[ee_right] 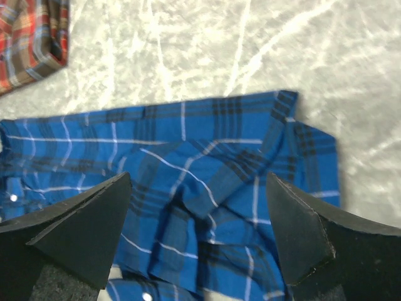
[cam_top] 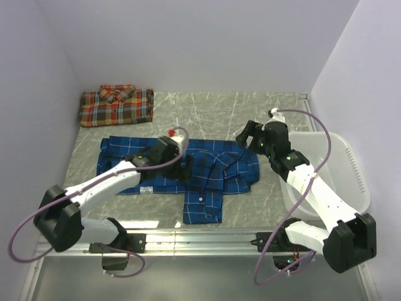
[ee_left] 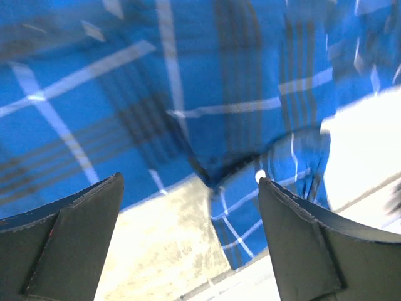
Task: Fold and stack the long sleeve shirts
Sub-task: Fold the shirt
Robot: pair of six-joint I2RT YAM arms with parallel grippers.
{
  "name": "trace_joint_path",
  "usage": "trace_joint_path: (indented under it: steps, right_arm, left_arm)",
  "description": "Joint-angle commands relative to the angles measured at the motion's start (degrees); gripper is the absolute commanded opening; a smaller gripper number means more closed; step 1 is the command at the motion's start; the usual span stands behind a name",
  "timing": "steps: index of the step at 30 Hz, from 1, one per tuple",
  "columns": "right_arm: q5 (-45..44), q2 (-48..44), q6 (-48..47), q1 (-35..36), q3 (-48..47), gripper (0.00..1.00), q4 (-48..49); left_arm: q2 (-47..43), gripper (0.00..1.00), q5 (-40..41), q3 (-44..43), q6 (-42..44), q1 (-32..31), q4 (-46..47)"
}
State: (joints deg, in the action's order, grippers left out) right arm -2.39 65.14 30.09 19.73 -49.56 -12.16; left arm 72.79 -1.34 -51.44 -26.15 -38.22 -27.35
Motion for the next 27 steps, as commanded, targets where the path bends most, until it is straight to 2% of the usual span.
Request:
trace_joint_path:
  steps: [1,2,4,5,7,10,16,18,19,27]
  right_arm:
    - [-2.3,-3.9,-2.2,0.1,3.1,0.94,-0.9]
    - [-2.4,-5.2,-2.3,0.2,3.6,0.94,-0.9]
    - [-2.8,-6.1,-2.7,0.1,4.4,0.94,-1.2]
    - [-2.8,-6.5,-2.9,0.1,4.5,0.94,-1.4]
    - [-3.1,-6.8,-3.3,0.1,4.6,0.94,-2.0]
    - [-3.8,-7.2,-3.5,0.2,5.2,0.94,-2.2]
    - [-4.6,-7.8,-3.5,0.1,6.1,0.94,-1.8]
    - [-4.6,-7.4,-3.5,0.1,6.0,0.93,-1.7]
    - [-4.6,-7.1,-3.5,0.1,6.1,0.93,-1.7]
    - [-3.8,-6.6,-3.1,0.0,6.3,0.93,-1.0]
  left_arm:
    - [4.8,0.94,1.2,-0.4,2.8,-6.5,-0.1]
    - [6.3,0.90,4.0,-1.3,2.9,-8.1,0.0]
    - [10.6,0.86,5.3,-2.3,3.3,-12.1,0.1]
    - [11.9,0.80,6.2,-3.5,3.4,-13.1,0.2]
    - [14.7,0.75,5.9,-4.4,3.7,-14.7,0.5]
    - [16.9,0.65,4.6,-5.6,4.3,-15.7,0.2]
    - [16.8,0.55,2.5,-5.1,4.1,-16.8,0.6]
    - [16.7,0.43,2.5,-5.2,3.7,-17.1,0.1]
    - [16.5,0.33,2.3,-5.2,3.6,-17.1,-0.2]
    - [15.1,0.01,0.7,-6.6,3.0,-17.5,-2.4]
